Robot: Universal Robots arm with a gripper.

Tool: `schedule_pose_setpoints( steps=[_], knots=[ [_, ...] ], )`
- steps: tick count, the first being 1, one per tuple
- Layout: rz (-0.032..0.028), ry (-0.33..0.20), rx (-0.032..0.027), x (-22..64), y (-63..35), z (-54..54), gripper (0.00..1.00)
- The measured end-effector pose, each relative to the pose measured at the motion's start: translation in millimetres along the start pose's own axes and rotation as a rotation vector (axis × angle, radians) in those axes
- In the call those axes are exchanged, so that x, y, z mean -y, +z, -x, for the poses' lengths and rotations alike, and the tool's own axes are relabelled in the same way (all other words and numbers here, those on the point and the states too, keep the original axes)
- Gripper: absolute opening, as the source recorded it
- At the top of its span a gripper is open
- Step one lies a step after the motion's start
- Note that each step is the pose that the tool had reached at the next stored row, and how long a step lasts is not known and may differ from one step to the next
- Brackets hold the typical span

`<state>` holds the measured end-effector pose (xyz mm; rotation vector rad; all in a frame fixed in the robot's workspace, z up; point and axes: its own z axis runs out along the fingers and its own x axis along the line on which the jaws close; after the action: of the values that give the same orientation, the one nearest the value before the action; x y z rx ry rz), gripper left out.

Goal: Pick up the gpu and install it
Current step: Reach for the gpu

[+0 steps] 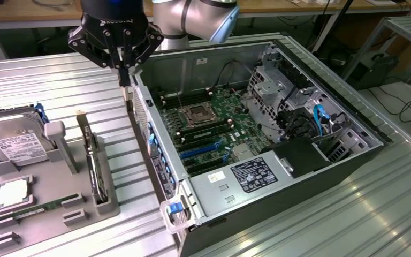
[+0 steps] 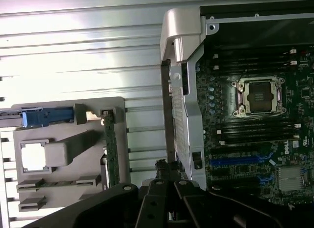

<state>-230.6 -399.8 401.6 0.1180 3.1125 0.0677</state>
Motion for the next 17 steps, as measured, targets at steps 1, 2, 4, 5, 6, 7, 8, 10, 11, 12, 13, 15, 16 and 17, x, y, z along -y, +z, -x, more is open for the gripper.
schedule_pose_setpoints(
  steps=[1,2,4,5,6,7,8,10,11,12,13,15,16,17],
  knots=[
    [0.0000,0.000,0.0000,0.1,0.0,-1.0,0.11],
    [0.0000,0.000,0.0000,0.2,-0.1,-1.9,0.11],
    [0.0000,0.000,0.0000,0.5,-0.1,-4.3,0.11],
    [0.0000,0.000,0.0000,0.7,-0.2,-5.9,0.11],
    [0.0000,0.000,0.0000,0.8,-0.2,-6.8,0.11],
    [0.0000,0.000,0.0000,0.9,-0.2,-7.8,0.11],
    [0.0000,0.000,0.0000,1.0,-0.3,-8.9,0.11],
    [0.0000,0.000,0.0000,1.2,-0.3,-10.8,0.11],
    [0.0000,0.000,0.0000,1.3,-0.4,-12.1,0.11],
    [0.0000,0.000,0.0000,1.4,-0.4,-13.4,0.11],
    [0.0000,0.000,0.0000,1.6,-0.4,-14.4,0.11],
    [0.0000,0.000,0.0000,1.8,-0.5,-16.5,0.11],
    [0.0000,0.000,0.0000,2.0,-0.5,-17.8,0.11],
    [0.0000,0.000,0.0000,2.1,-0.6,-18.9,0.11]
  ],
)
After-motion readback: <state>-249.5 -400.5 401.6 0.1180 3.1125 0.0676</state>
